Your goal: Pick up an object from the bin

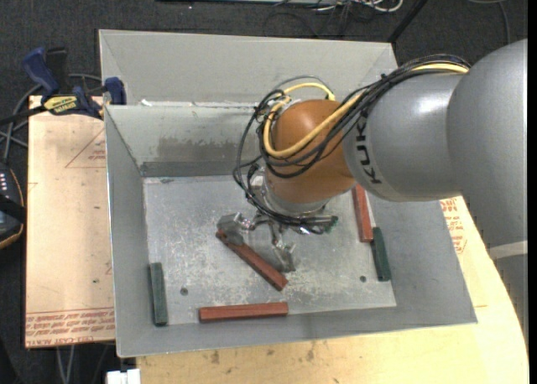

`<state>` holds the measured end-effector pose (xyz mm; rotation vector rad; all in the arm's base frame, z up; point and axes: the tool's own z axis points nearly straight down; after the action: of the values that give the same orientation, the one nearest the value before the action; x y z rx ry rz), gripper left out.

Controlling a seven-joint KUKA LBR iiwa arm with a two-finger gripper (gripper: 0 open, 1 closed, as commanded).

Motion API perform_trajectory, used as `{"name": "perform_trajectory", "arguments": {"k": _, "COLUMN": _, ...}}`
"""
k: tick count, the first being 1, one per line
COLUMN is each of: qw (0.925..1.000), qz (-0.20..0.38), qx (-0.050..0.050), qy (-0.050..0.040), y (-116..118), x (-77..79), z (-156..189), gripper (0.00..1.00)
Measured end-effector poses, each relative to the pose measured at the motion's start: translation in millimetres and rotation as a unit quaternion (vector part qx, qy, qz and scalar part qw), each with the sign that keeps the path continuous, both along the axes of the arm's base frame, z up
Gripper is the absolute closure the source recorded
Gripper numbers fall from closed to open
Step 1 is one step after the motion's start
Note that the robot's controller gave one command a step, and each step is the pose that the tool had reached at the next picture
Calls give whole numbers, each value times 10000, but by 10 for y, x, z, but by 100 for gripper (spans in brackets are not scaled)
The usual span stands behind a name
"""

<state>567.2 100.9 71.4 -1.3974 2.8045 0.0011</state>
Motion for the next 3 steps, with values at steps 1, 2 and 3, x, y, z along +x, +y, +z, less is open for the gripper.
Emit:
{"name": "perform_trajectory", "arguments": {"k": 1, "qw": 9992, "qz": -391, "qx": 4, "qy": 13, "y": 300, "x": 47, "z": 282, "gripper": 0}}
{"name": "perform_trajectory", "arguments": {"k": 2, "qw": 9976, "qz": -689, "qx": 0, "qy": 6, "y": 287, "x": 544, "z": 198, "gripper": 0}}
{"name": "perform_trajectory", "arguments": {"k": 3, "qw": 9780, "qz": 2085, "qx": -12, "qy": 18, "y": 701, "x": 517, "z": -17, "gripper": 0}}
